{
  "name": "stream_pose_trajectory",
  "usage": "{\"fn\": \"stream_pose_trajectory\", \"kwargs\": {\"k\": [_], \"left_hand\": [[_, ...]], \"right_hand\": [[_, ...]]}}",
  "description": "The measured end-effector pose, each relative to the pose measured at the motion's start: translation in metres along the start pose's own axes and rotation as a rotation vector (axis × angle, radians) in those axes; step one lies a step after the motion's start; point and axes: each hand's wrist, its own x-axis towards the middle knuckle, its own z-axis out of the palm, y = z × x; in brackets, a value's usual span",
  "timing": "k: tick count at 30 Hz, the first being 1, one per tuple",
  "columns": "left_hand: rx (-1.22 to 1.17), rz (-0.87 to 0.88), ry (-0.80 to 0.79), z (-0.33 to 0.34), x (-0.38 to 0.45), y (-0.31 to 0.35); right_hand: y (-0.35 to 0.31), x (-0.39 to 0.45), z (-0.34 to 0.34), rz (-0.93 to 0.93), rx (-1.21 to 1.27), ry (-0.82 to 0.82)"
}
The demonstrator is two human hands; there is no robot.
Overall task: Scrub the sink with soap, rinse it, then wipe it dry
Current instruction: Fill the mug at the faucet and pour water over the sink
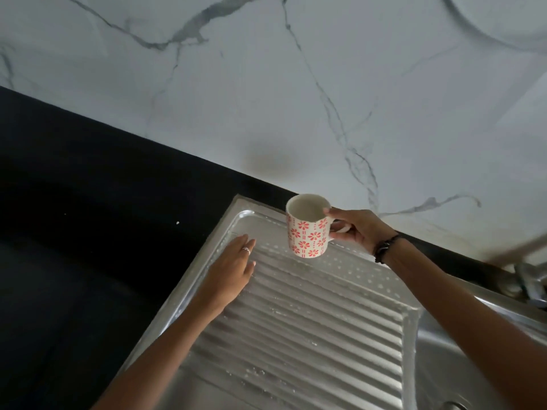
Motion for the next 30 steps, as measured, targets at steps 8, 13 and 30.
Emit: {"fn": "stream_pose_trajectory", "kwargs": {"k": [8, 13, 30], "left_hand": [[0.171, -0.002, -0.074, 0.002, 0.032, -0.034], [0.207, -0.029, -0.109, 0.008, 0.041, -0.05], [0.174, -0.01, -0.06, 0.013, 0.011, -0.059]], "right_hand": [[-0.036, 0.056, 0.058, 0.027, -0.261, -0.051], [-0.052, 0.077, 0.08, 0.006, -0.404, -0.035], [-0.042, 0.063, 0.11, -0.033, -0.667, -0.106]]}}
